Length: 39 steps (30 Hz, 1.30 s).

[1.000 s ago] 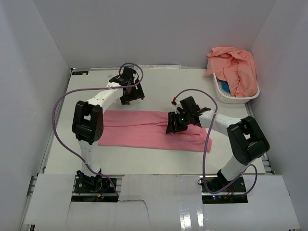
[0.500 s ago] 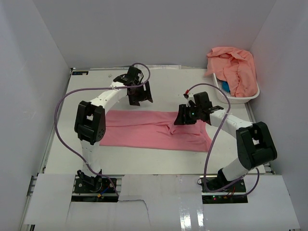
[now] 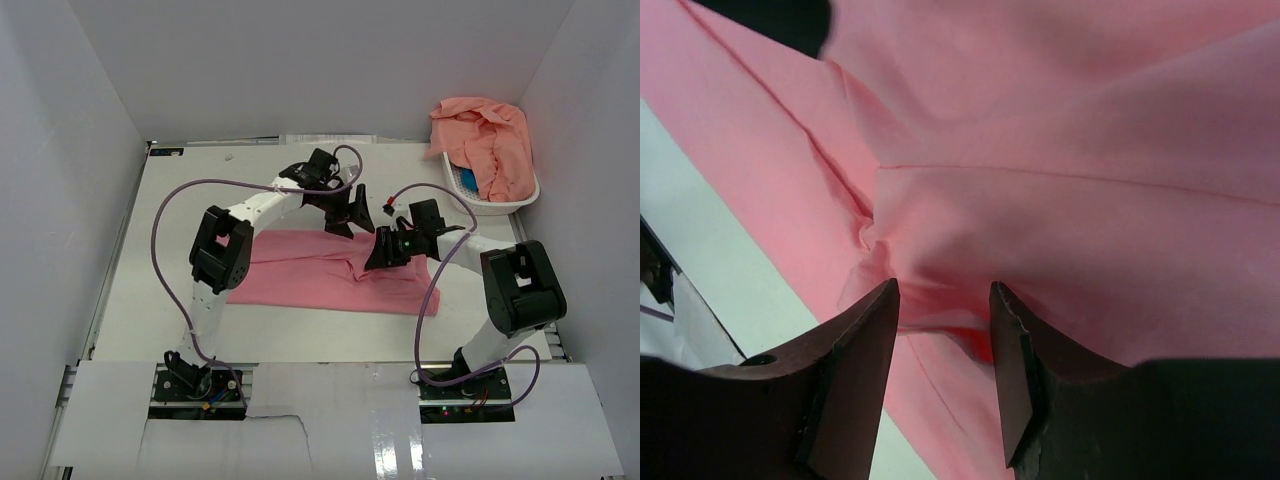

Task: Fold and stack the t-shirts
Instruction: Fold the other side of the tshirt into a rectangle

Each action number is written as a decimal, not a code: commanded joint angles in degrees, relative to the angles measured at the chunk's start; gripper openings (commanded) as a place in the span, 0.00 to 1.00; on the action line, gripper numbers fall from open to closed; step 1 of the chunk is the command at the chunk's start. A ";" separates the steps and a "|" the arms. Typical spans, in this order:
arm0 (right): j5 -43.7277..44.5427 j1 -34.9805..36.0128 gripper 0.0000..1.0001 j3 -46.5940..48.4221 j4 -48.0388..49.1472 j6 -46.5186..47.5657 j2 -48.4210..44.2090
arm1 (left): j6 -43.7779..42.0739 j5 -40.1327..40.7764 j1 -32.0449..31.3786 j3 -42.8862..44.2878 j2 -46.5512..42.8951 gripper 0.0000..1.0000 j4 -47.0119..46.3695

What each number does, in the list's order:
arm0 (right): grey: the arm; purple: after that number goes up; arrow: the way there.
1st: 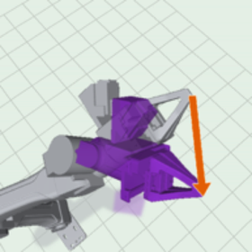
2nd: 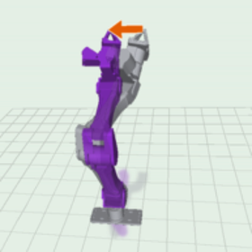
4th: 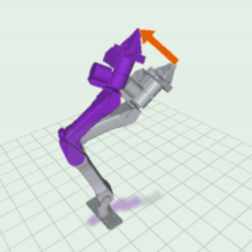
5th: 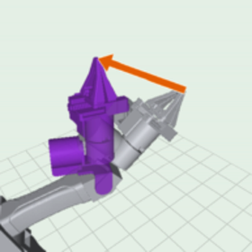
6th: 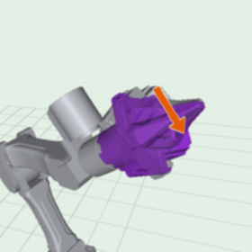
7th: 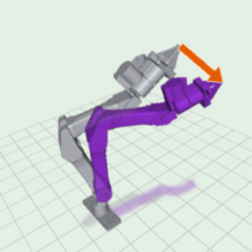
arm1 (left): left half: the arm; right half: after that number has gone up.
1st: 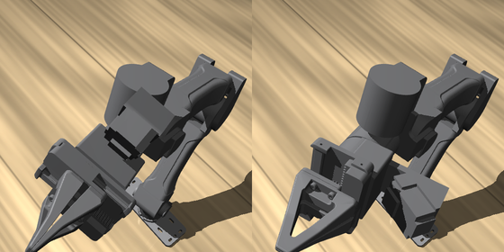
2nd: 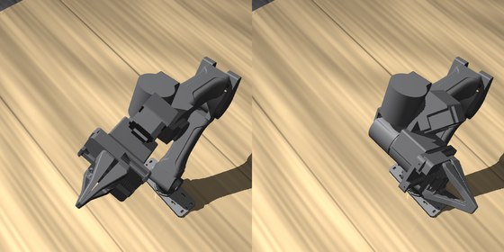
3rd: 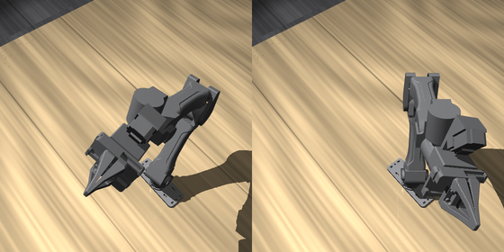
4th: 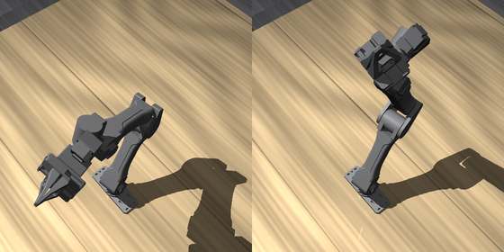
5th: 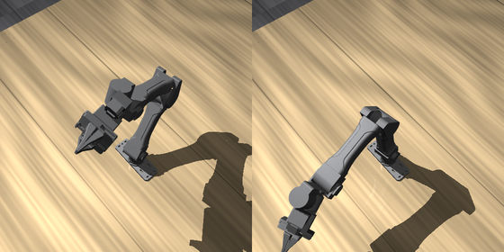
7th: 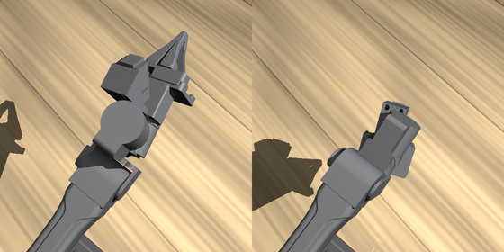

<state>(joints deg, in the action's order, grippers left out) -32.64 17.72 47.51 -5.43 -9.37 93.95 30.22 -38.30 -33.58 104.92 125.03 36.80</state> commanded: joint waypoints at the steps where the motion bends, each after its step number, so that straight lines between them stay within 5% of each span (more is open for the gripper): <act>1: -3.13 0.04 0.47 -1.27 1.92 1.81 -0.61 | 1.51 -8.71 -0.96 4.32 4.77 0.86 -0.94; 8: -1.81 0.04 0.47 -2.50 -0.63 2.77 -4.03 | 4.59 -12.67 -2.01 6.43 11.11 0.86 -3.22; 31: 0.65 1.88 0.41 -13.05 -5.74 -2.50 -13.95 | 5.47 -3.44 -1.05 7.40 13.57 0.88 -2.52; 39: 6.35 1.45 0.42 -5.77 -8.10 -6.01 -22.14 | 7.66 -5.37 0.97 12.75 9.01 0.89 -2.17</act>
<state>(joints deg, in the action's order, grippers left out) -29.30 19.35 37.10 -12.86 -13.52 74.22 36.91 -43.75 -34.26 112.90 138.47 35.18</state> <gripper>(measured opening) 0.422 0.890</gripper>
